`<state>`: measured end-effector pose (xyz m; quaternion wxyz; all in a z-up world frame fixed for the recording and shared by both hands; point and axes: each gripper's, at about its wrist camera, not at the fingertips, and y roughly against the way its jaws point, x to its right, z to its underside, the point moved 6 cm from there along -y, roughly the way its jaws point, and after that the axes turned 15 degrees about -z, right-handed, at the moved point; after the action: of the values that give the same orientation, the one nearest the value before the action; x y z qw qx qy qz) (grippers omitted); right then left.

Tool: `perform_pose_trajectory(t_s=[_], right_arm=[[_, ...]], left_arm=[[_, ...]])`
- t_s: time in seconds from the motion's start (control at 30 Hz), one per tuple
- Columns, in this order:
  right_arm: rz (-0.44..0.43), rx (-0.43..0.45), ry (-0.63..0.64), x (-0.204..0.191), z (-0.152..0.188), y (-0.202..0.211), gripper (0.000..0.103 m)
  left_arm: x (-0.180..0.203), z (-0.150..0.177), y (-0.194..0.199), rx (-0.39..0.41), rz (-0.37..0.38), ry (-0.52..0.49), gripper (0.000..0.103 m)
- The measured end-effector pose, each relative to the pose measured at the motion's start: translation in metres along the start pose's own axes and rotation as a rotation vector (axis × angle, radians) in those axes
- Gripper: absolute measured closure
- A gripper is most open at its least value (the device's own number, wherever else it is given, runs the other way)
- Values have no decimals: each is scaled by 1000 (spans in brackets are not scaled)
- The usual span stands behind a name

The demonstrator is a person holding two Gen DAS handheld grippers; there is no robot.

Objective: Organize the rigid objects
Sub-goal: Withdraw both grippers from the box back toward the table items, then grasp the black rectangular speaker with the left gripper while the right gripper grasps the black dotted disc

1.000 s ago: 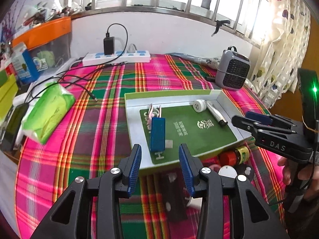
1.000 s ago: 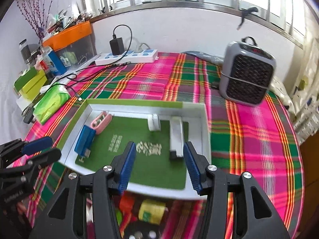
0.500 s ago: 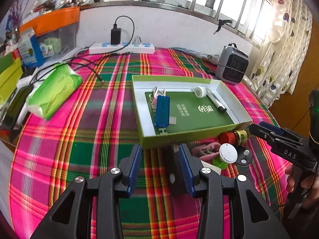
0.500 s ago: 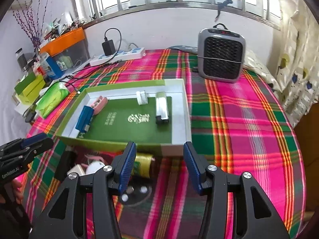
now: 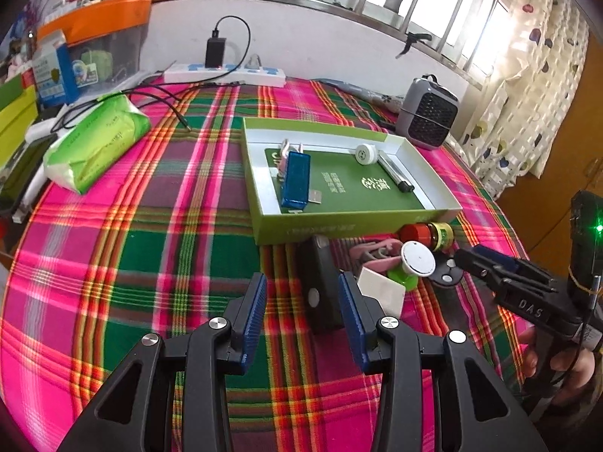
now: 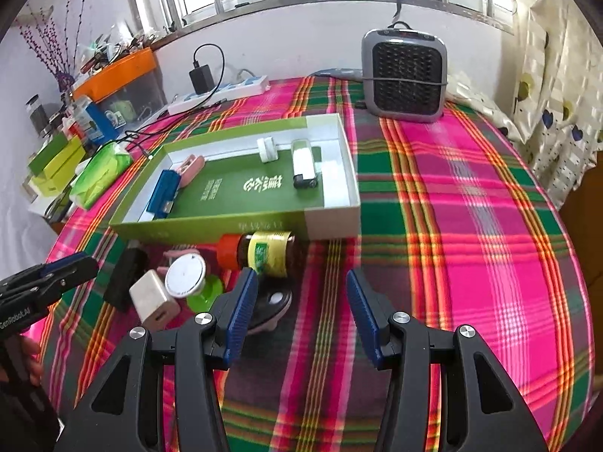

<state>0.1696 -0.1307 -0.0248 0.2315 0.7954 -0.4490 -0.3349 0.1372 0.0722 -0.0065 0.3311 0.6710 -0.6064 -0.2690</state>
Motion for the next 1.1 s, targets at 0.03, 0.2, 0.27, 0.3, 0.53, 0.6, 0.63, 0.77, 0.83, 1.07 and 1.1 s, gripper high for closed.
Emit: perform_pose_trajectory(t_s=[0.03, 0.2, 0.27, 0.3, 0.53, 0.6, 0.63, 0.77, 0.83, 1.07, 1.1], right_arm=[[-4, -1, -1, -1, 1, -1, 53], [-13, -30, 4, -8, 7, -11, 52], [-4, -39, 11, -10, 9, -14, 52], [0, -42, 14, -11, 9, -15, 52], [8, -57, 7, -10, 12, -22, 52], [6, -54, -1, -9, 13, -21, 52], [7, -52, -5, -8, 13, -21, 52], [15, -45, -9, -5, 13, -19, 53], [9, -44, -10, -5, 13, -19, 56], [-8, -44, -13, -4, 16, -17, 73], [-6, -42, -15, -3, 16, -16, 74]], left_arm=[[1, 1, -1, -4, 3, -2, 65], [2, 3, -3, -13, 18, -4, 65], [2, 4, -4, -16, 22, -4, 65], [2, 4, -5, -20, 23, -5, 65], [6, 5, -12, -44, 54, 5, 65], [8, 5, -12, -45, 60, 1, 65], [9, 5, -13, -47, 59, -1, 65], [13, 4, -16, -53, 58, -8, 65], [16, 3, -17, -52, 55, -15, 65], [19, -2, -24, -56, 17, -32, 65], [19, -2, -27, -57, 7, -37, 65]])
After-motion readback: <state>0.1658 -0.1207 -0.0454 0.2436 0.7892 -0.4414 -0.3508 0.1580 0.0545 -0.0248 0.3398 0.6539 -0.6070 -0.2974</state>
